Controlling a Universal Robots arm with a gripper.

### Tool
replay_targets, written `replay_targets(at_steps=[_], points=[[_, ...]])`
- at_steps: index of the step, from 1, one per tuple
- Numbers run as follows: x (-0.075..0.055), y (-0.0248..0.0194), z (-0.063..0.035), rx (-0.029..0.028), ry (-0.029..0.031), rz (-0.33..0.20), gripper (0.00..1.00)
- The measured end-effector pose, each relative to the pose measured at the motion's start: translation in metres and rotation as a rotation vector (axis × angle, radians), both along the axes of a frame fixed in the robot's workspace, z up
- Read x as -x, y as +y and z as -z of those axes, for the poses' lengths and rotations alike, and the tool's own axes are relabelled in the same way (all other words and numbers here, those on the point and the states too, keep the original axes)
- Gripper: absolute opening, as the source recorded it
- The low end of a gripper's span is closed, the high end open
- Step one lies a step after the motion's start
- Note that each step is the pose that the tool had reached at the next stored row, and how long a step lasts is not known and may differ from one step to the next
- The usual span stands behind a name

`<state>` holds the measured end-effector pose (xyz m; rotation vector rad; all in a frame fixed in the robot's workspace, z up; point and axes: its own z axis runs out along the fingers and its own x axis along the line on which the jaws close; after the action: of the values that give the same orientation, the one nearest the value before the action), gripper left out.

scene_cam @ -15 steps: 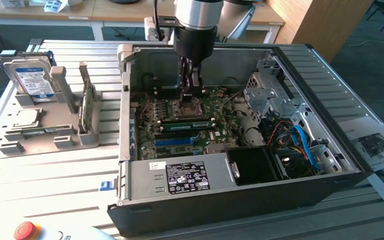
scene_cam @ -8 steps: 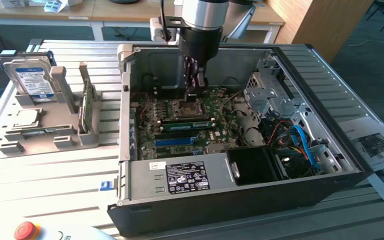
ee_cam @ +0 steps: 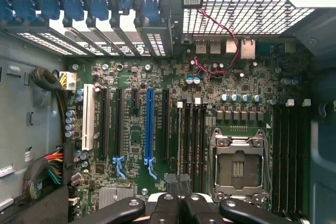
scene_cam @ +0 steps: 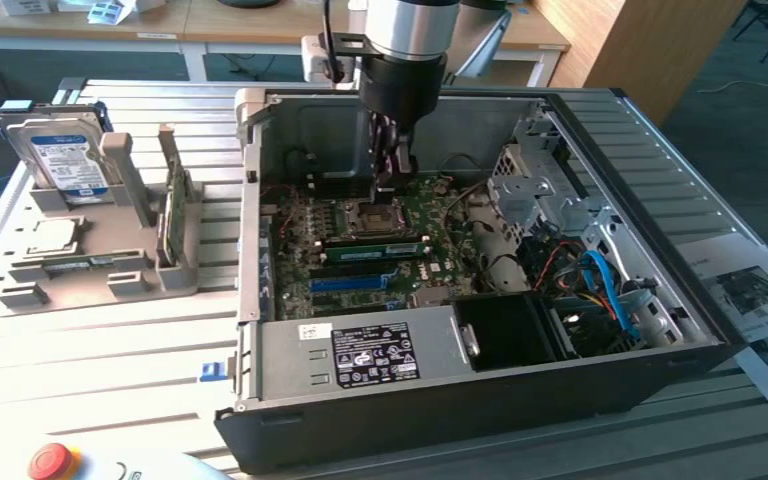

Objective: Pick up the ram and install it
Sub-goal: 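Press down the ram until it locks into place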

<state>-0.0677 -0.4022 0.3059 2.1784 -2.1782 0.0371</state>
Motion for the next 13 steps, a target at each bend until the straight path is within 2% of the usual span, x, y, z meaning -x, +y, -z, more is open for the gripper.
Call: replay_targets(at_steps=[13], points=[[0.0, 0.0, -0.0197, 0.0, 0.0, 0.0, 0.1]])
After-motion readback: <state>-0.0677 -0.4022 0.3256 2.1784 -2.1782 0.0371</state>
